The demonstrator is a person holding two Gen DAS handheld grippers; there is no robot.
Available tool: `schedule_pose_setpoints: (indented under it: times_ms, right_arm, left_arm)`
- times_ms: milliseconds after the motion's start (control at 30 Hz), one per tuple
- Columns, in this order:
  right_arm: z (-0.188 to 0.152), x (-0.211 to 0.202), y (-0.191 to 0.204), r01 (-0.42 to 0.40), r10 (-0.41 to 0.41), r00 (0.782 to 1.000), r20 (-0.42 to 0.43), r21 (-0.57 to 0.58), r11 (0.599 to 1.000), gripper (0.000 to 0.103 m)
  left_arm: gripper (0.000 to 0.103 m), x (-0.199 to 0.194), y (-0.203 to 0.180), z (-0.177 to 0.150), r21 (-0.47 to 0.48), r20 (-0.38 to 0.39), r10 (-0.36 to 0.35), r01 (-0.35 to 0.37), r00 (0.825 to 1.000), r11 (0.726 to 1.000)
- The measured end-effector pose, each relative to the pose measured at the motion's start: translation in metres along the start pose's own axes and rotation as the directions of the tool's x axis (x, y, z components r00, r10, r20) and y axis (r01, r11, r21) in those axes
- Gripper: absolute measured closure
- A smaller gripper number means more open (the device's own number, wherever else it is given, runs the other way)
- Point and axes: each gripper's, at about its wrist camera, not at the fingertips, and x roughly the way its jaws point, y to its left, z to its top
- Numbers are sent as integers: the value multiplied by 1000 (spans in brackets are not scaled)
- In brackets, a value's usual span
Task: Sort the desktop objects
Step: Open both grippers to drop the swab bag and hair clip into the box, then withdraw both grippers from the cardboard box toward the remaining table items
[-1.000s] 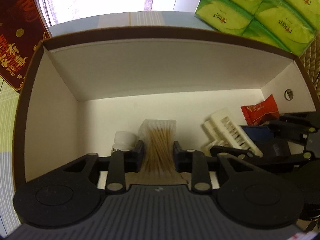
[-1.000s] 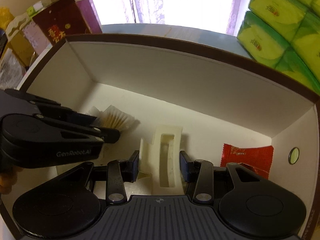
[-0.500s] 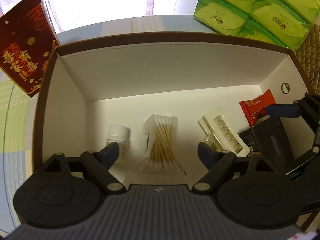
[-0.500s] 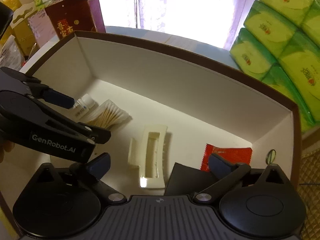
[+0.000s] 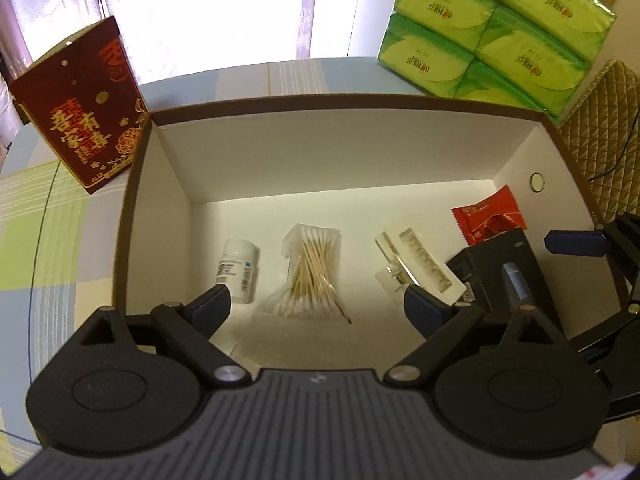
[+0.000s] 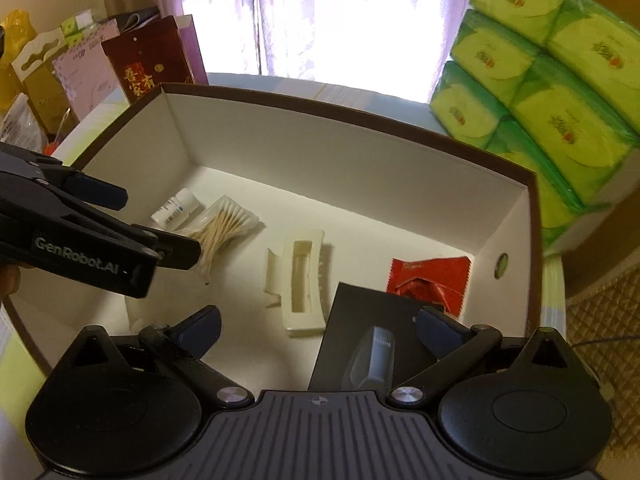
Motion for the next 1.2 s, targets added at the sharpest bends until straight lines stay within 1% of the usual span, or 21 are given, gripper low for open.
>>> schedule_pose_setpoints:
  times_ms: [200, 400, 633, 767, 967, 1200]
  right_arm:
    - [-9, -22, 3, 5, -7, 999, 38, 50, 999, 2]
    - [-17, -48, 6, 19, -28, 996, 80, 109, 994, 2]
    - [-32, -83, 11, 17, -39, 990, 133, 163, 987, 2]
    - [-40, -100, 17, 11, -40, 986, 159, 177, 984, 2]
    - [-53, -124, 25, -3, -35, 980, 197, 191, 982, 2]
    - [-69, -146, 36, -12, -31, 973, 227, 189, 982, 2]
  left_arm:
    - [11, -24, -3, -10, -16, 30, -6, 7, 1000, 1000]
    - [11, -53, -7, -19, -14, 71, 5, -4, 997, 1000]
    - [11, -85, -12, -38, -10, 112, 40, -39, 993, 999]
    - [11, -103, -14, -50, -18, 143, 60, -58, 988, 998]
    - [11, -127, -19, -69, -14, 180, 65, -64, 982, 998]
    - [11, -150, -21, -94, -25, 195, 69, -65, 978, 998]
